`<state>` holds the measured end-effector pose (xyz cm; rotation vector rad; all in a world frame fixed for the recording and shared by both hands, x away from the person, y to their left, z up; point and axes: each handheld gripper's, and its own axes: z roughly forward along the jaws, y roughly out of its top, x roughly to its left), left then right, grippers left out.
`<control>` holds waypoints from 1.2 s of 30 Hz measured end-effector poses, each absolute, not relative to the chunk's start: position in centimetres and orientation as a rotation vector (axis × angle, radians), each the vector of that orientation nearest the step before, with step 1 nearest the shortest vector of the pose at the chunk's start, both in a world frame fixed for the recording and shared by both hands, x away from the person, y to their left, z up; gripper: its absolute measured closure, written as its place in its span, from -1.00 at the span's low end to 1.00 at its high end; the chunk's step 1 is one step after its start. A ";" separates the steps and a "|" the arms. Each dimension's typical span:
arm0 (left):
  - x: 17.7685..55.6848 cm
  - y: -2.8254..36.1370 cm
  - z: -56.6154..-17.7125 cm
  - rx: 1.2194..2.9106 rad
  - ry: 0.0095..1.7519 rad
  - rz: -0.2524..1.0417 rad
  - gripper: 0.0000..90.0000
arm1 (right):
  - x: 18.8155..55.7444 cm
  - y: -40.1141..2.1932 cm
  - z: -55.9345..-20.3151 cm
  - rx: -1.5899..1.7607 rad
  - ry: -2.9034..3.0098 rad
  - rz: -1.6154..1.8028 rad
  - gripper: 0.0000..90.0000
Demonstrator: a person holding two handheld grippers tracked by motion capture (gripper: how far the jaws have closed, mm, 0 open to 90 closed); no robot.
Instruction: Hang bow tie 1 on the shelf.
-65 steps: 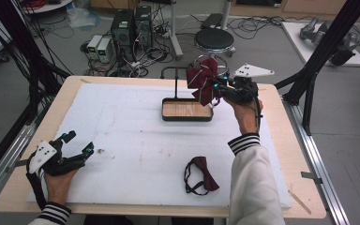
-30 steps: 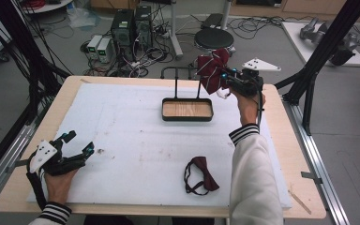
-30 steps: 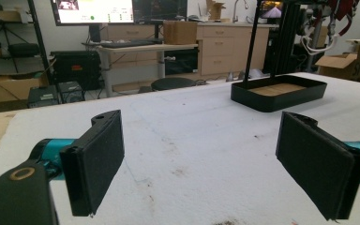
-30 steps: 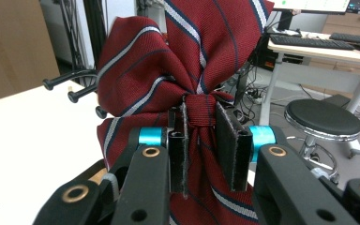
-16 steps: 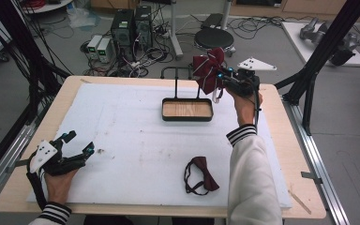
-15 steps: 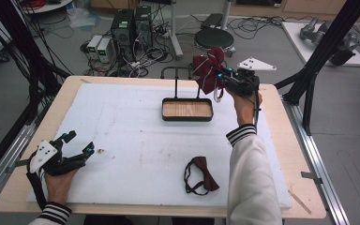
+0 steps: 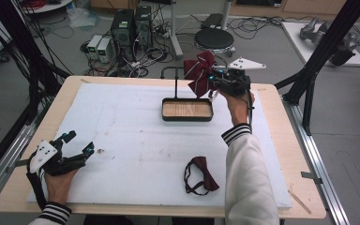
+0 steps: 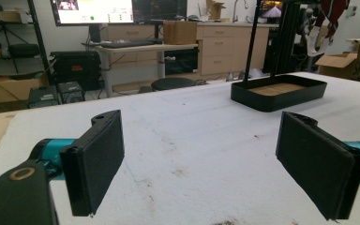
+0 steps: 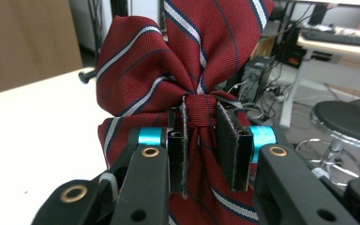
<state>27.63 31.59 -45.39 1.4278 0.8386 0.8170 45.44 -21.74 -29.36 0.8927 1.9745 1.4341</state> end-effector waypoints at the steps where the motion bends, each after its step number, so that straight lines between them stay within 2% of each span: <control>1: 27.6 31.6 -45.4 1.428 0.838 0.817 -0.64 | 45.5 -21.6 -29.6 0.890 1.987 1.426 0.67; 36: 27.6 31.6 -45.4 1.422 0.835 0.818 -0.64 | 45.9 -21.8 -32.8 1.013 2.171 1.323 0.67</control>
